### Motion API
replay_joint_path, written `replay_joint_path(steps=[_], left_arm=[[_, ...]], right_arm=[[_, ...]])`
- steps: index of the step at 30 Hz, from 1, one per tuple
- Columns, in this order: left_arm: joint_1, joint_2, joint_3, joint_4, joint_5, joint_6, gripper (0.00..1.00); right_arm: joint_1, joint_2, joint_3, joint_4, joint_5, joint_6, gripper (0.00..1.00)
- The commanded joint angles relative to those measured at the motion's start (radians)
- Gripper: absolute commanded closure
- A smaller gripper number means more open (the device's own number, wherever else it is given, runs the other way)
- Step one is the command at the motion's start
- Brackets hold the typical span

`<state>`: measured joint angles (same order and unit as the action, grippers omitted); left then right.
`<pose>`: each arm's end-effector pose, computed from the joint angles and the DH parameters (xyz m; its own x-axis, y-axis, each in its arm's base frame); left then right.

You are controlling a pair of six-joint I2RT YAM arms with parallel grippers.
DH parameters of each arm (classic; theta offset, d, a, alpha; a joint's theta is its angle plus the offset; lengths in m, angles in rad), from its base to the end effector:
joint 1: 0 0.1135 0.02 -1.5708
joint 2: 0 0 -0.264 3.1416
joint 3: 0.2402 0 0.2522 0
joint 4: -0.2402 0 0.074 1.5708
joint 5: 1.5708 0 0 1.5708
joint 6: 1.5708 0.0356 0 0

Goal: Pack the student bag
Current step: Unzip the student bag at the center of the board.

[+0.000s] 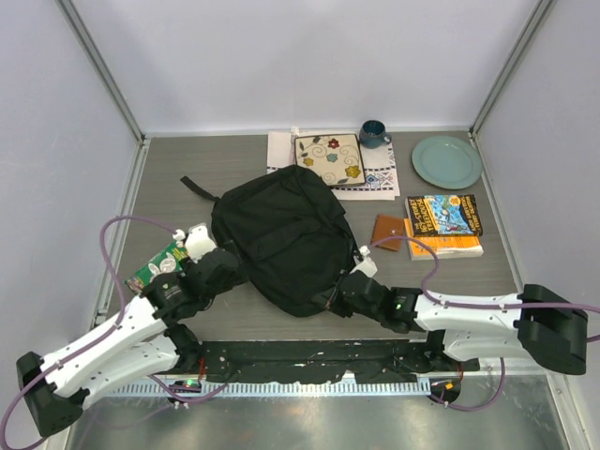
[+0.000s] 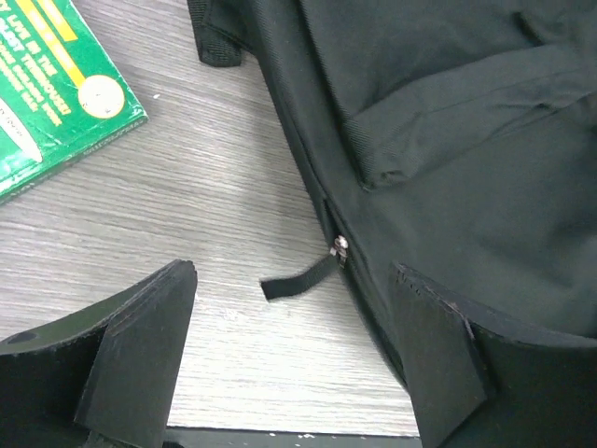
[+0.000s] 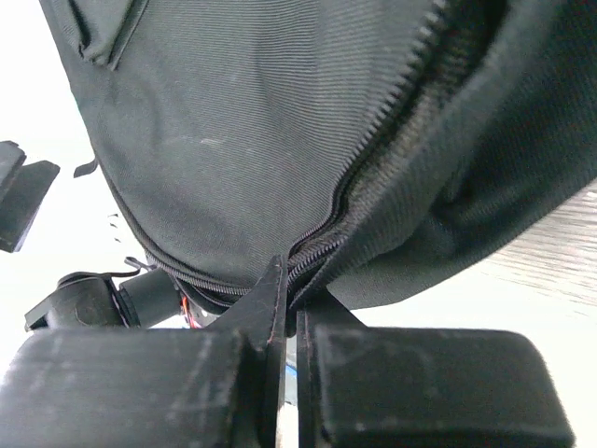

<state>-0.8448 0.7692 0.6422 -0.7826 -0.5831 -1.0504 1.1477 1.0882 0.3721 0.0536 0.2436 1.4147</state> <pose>0.1107 -0.0951 0.2438 -0.6074 -0.4067 -0.6824 -0.2558 0.9134 -0.3167 0.0929 0.1854 0.1650 -0.8363 0.4777 -0.2691 0.1241 0.6429 0.7558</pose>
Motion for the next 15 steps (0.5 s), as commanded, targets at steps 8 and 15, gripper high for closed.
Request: replay_joint_path(steps=[8, 15], left_arm=[[0.006, -0.183, 0.154, -0.21, -0.018, -0.013, 0.0], [0.006, -0.136, 0.221, -0.231, -0.003, 0.013, 0.0]], right_arm=[[0.03, 0.114, 0.114, 0.135, -0.013, -0.054, 0.94], [0.075, -0.006, 0.207, -0.133, 0.095, -0.203, 0.3]])
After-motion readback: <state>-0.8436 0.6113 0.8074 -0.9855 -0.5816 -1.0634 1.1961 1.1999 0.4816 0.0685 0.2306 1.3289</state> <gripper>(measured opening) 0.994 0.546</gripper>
